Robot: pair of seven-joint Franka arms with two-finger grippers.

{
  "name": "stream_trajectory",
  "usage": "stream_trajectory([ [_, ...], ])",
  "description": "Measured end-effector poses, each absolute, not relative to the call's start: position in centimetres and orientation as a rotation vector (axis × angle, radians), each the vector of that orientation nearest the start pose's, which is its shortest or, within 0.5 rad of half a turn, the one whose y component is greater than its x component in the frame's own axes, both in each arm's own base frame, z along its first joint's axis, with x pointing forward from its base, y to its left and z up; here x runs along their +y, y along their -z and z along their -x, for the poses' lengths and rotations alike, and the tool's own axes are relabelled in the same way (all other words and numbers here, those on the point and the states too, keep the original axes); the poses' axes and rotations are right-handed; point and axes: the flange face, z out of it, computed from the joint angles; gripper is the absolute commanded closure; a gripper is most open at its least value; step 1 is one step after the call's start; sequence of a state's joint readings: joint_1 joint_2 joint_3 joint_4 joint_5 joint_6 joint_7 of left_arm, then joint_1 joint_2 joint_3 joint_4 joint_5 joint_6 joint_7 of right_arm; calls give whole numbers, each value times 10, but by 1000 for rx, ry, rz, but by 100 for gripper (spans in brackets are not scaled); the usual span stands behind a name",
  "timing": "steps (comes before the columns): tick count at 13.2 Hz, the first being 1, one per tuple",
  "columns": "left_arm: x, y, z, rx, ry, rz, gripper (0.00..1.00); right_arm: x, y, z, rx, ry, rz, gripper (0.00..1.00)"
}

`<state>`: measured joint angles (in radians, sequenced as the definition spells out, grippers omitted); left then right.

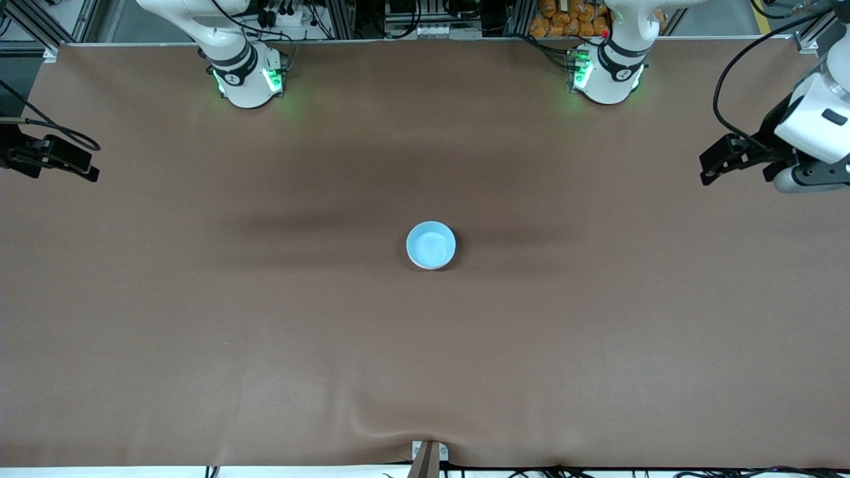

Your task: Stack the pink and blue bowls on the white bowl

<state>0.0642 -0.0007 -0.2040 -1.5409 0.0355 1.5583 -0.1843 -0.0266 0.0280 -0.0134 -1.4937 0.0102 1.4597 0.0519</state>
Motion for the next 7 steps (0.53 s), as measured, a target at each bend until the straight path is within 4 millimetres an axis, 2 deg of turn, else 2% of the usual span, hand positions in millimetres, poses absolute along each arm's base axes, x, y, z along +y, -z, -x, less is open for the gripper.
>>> stream_trajectory([
  [3,-75,-645,-541,-75,32,3131,0,-12,-636,-552,146,-97,3128,0],
  [7,-74,-646,-538,-78,33,3131,0,-12,-636,-552,146,-97,3129,0],
])
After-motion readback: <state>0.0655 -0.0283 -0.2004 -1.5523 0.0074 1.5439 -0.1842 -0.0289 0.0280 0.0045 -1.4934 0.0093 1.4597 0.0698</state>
